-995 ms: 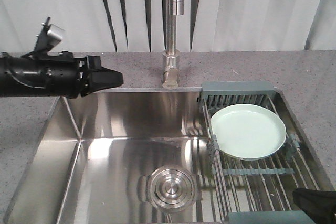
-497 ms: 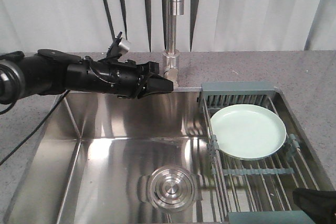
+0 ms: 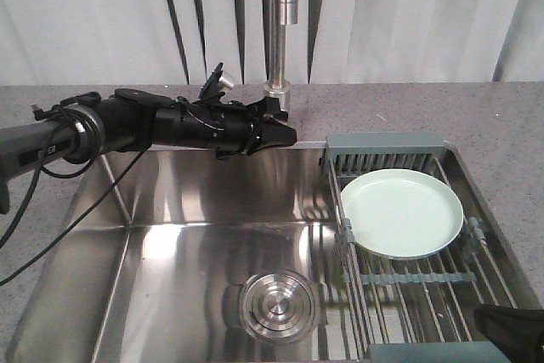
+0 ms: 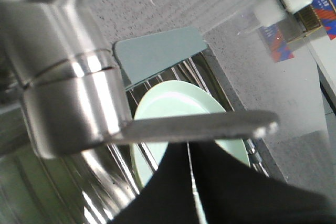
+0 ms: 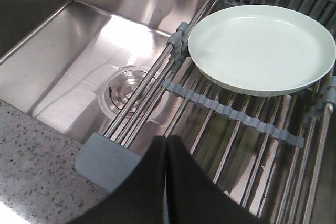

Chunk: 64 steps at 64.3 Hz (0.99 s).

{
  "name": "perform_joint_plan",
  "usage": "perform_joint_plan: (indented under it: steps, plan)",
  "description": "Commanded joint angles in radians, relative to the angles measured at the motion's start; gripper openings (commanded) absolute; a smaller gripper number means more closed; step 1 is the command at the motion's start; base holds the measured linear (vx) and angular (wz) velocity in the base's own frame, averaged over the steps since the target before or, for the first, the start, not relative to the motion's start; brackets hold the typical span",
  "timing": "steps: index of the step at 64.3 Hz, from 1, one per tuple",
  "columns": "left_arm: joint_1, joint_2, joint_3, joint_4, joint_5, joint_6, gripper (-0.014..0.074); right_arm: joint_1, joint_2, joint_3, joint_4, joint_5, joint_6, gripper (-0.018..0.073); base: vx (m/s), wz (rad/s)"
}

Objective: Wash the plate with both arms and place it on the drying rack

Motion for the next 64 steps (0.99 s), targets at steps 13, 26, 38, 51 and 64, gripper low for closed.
perform_joint_plan:
  steps: [13,26,38,51,64]
  plan:
    - [-0.004,-0.026,-0.105,-0.063,-0.021,-0.013,-0.0006,-0.003,0.001,-0.027,0.021,-0.052,-0.011,-0.0004,0.00,0.00]
    - [0.001,-0.026,-0.152,-0.063,-0.076,-0.013,-0.0006,-0.003,0.001,-0.027,0.021,-0.052,-0.011,-0.0004,0.00,0.00]
    - [0.016,-0.026,-0.206,-0.063,-0.081,-0.013,-0.0006,-0.003,0.001,-0.027,0.021,-0.052,-0.011,-0.0004,0.00,0.00]
    - [0.027,-0.026,-0.224,-0.062,-0.035,-0.019,-0.0006,-0.003,0.001,-0.027,0.021,-0.052,-0.011,-0.0004,0.00,0.00]
    - [0.028,-0.045,-0.224,-0.012,0.104,-0.020,-0.0006,-0.003,0.001,-0.027,0.021,-0.052,-0.011,-0.0004,0.00,0.00]
